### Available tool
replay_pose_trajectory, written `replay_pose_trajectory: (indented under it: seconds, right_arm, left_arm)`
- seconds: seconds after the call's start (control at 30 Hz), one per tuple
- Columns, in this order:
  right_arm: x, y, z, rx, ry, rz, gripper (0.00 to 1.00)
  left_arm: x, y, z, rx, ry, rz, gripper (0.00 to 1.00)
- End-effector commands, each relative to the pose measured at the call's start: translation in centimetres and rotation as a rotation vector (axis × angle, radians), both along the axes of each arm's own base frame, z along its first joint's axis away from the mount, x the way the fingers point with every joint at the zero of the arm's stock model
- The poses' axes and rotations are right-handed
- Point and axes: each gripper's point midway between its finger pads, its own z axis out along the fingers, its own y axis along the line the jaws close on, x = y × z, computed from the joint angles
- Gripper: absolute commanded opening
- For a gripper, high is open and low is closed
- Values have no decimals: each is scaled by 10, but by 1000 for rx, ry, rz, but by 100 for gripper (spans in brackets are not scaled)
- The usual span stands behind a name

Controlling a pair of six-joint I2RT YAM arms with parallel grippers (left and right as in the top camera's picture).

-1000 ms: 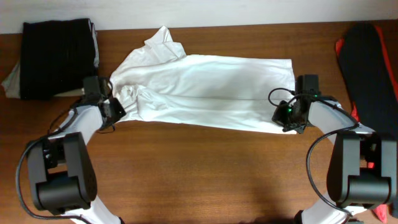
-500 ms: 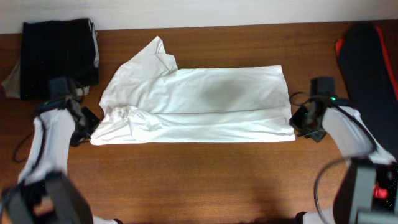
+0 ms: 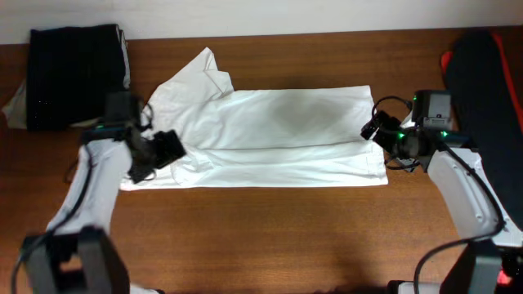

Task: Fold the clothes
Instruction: 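Lower the folded hem onto the shirt's upper half with both grippers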

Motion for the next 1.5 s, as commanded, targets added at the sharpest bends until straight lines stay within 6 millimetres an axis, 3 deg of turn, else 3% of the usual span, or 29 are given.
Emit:
replay_pose_trajectory:
  seconds: [0.0,0.13,0.27,0.37,0.43,0.57,0.63,0.73,0.8,1.17,1.37,1.43,1.47]
  right_arm:
    - [2,5,-15,21,43,11,99]
    - [2,5,-32,26,87,10,99]
    - [3,4,-37,24,97,9,98]
    - [-1,7,-42,26,113,14,88]
    - [-6,12,-48,26,126,27,88]
    - [-4,17,-48,24,114,40,88]
    - [-4,17,-48,24,114,40,88]
    - [-4,16,-48,23,112,40,88]
    - [-4,13,-49,7,114,33,88]
    - [-5,10,-52,-10,123,25,88]
    - [-6,10,-73,-5,174,25,88]
    - [-5,10,-75,-6,173,26,88]
    - [-4,10,-75,-6,171,26,88]
  left_arm:
    - [6,-12,-35,-21,61,-39,92]
    - [15,-12,-53,-21,64,-39,71]
    - [18,-12,-55,-20,57,-39,63]
    - [18,-11,-55,-18,58,-39,60]
    - [16,-11,-59,-19,72,-39,52]
    - [7,-12,-70,-21,128,-39,47]
    - [5,-11,-73,-20,138,-43,37]
    - [9,-10,-72,-12,124,-41,10]
    - [13,-10,-70,-12,111,-41,6]
    - [50,-9,-54,-6,-23,-42,7]
    - [73,-10,-47,-1,-124,-45,7]
    - [83,-10,-44,1,-164,-45,9]
    - [90,-9,-41,2,-196,-45,19]
